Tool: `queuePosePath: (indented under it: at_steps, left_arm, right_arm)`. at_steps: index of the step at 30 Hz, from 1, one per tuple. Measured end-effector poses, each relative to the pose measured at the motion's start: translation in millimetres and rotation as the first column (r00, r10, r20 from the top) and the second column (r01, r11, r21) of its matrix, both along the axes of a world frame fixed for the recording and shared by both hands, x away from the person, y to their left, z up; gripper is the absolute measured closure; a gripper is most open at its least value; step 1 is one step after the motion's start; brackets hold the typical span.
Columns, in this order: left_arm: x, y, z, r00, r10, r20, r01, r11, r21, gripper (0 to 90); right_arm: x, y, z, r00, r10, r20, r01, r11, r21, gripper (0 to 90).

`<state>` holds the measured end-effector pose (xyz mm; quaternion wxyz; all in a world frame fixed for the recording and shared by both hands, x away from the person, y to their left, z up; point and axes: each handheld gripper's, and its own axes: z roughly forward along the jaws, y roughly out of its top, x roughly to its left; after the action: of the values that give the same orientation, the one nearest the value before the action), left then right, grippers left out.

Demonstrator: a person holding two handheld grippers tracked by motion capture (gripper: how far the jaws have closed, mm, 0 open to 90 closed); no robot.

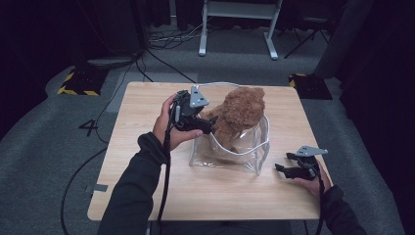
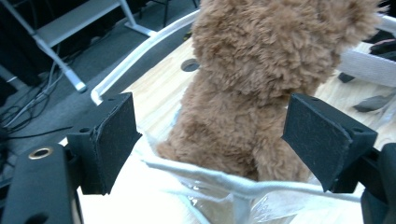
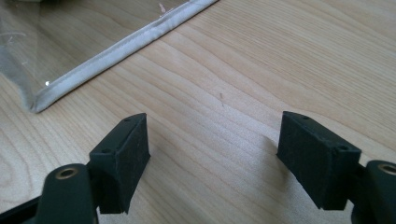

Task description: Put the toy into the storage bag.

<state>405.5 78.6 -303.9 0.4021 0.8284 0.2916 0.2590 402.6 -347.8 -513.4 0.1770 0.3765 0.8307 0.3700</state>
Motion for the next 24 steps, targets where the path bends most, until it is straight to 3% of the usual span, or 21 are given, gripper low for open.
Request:
queuePosePath:
  at_steps: [24]
  left_arm:
    - [-13.6,30.8,-5.8,0.9989,0.047,0.008,-0.047,0.9988,0.014,17.9]
  right_arm:
    - [-0.2,-0.1,0.0,1.0,0.0,0.0,0.0,1.0,-0.001,24.7]
